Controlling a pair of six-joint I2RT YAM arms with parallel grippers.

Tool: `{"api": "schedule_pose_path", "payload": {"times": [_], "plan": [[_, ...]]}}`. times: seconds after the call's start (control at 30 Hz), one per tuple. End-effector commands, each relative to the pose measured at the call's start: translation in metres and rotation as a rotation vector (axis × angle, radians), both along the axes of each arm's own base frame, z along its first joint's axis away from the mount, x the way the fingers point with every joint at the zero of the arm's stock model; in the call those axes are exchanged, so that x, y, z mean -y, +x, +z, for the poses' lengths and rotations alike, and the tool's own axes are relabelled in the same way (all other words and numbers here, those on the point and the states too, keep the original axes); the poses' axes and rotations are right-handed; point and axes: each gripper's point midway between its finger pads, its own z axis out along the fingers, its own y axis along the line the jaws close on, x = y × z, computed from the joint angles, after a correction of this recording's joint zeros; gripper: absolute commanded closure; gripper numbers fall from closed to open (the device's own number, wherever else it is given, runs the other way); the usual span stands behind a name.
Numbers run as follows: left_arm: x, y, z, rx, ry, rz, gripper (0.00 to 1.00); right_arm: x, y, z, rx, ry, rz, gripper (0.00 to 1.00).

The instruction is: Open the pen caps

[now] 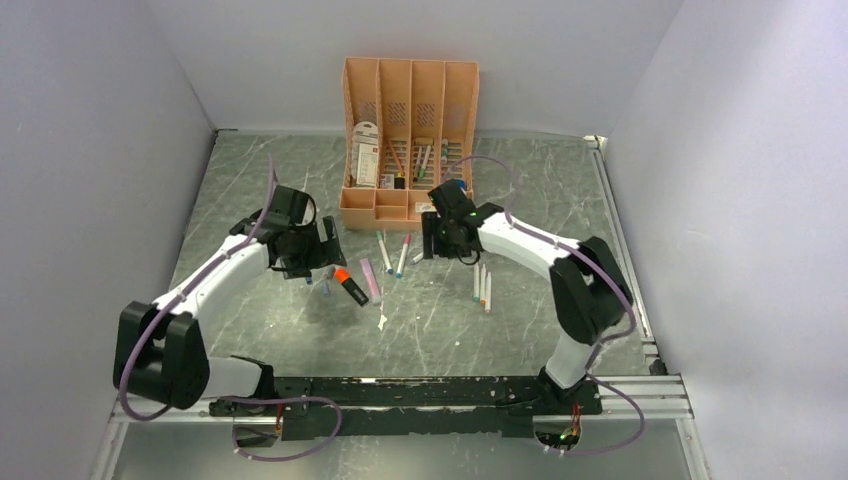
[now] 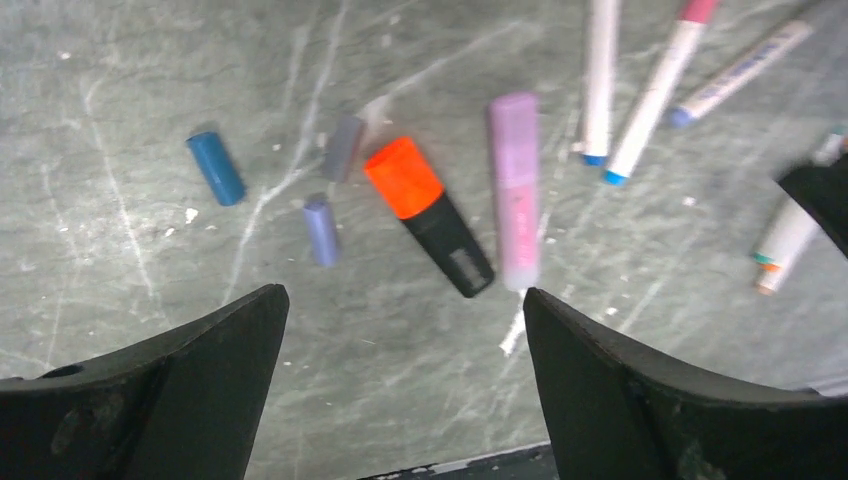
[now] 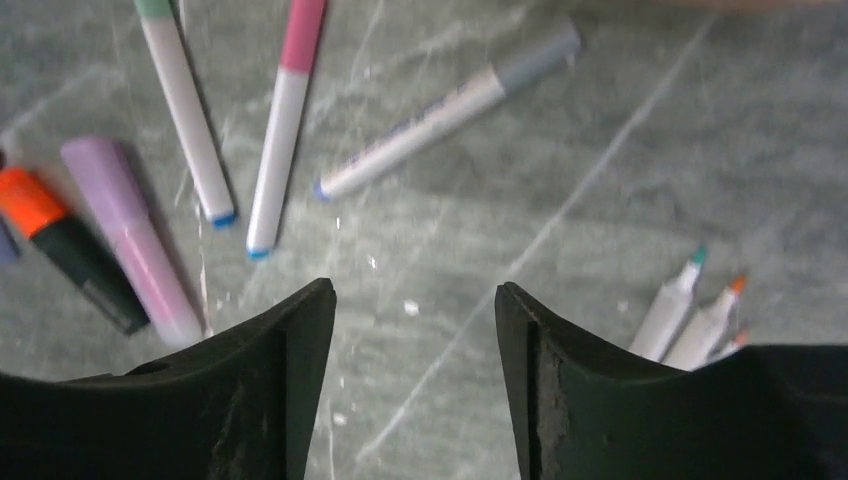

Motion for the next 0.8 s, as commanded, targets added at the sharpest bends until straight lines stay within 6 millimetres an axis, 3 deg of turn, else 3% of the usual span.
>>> {"api": "schedule_pose_path", "payload": {"times": [0.0, 0.2, 0.43, 0.57, 0.77], "plan": [[0.015, -0.005, 0.036, 0.068, -0.093, -0.097, 0.01, -0.004, 0.028, -0.012, 0.005, -0.071, -0.065, 0.35], [0.018, -0.016, 0.051, 0.120, -0.125, -0.158, 0.01, -0.009, 0.049, -0.026, -0.006, -0.124, -0.134, 0.36], [0.022, -0.027, 0.051, 0.116, -0.150, -0.219, 0.01, -0.016, 0.059, -0.041, -0.018, -0.161, -0.207, 0.40], [0.022, -0.029, 0.056, 0.129, -0.149, -0.243, 0.01, -0.020, 0.054, -0.060, -0.057, -0.205, -0.210, 0.44], [0.027, -0.032, 0.060, 0.138, -0.174, -0.275, 0.01, -0.028, 0.029, -0.078, -0.096, -0.245, -0.194, 0.55]]}}
